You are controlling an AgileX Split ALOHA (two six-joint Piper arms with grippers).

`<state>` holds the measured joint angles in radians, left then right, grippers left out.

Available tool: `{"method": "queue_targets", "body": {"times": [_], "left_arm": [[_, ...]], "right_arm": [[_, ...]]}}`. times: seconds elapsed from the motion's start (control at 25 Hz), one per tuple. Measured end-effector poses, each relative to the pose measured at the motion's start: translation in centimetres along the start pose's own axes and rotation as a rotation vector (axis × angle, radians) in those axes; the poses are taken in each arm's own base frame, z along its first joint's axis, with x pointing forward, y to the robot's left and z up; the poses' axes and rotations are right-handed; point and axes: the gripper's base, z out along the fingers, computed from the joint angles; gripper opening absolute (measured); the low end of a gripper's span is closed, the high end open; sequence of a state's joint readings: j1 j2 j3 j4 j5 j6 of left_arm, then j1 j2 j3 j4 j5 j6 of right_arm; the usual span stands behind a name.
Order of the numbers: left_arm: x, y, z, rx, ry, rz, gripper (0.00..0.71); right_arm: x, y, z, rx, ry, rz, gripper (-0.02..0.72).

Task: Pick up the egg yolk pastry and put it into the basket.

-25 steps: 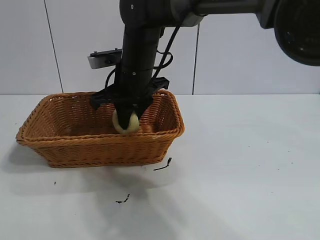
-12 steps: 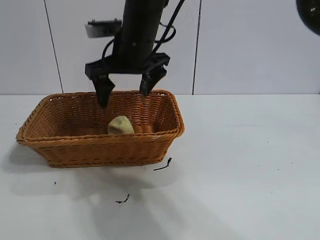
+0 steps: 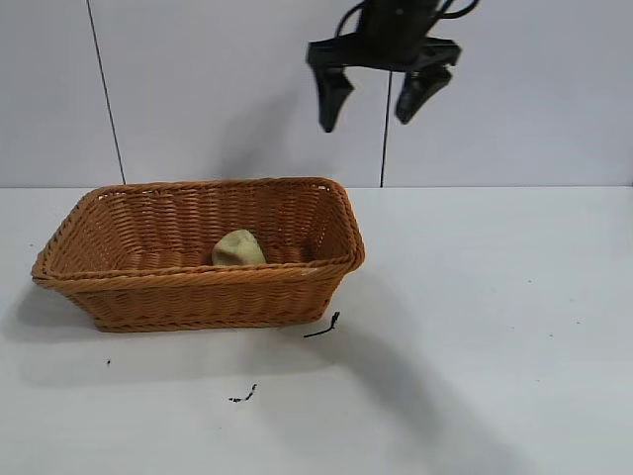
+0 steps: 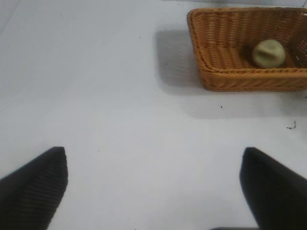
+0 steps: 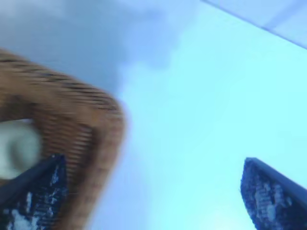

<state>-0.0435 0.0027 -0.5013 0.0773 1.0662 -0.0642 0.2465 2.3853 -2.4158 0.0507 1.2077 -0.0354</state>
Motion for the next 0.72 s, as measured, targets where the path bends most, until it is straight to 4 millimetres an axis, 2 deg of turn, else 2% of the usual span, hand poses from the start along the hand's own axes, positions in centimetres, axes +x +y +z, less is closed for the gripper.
{"method": "queue_targets", "body": {"times": [0.08,0.2,0.32,0.52,0.72], "left_arm": [[0.0,0.0,0.0,0.0,0.0,0.0,0.696],[0.0,0.0,0.0,0.0,0.0,0.0,0.696],[0.0,0.0,0.0,0.0,0.0,0.0,0.696],[0.0,0.0,0.0,0.0,0.0,0.0,0.696],[0.0,0.0,0.0,0.0,0.0,0.0,0.696]], "right_arm": [[0.2,-3.9,-0.2,0.036,-0.001,0.065,0.682],[0.7,-8.5,-0.7,0.069,-0.005,0.147,0.682],[1.2,-11.2,-1.1,0.089,-0.007,0.197,0.682],[1.5,-12.7,-1.6,0.099,-0.012,0.227,0.682],[2.2,-12.6,-4.3,0.107,-0.006,0.234,0.682]]}}
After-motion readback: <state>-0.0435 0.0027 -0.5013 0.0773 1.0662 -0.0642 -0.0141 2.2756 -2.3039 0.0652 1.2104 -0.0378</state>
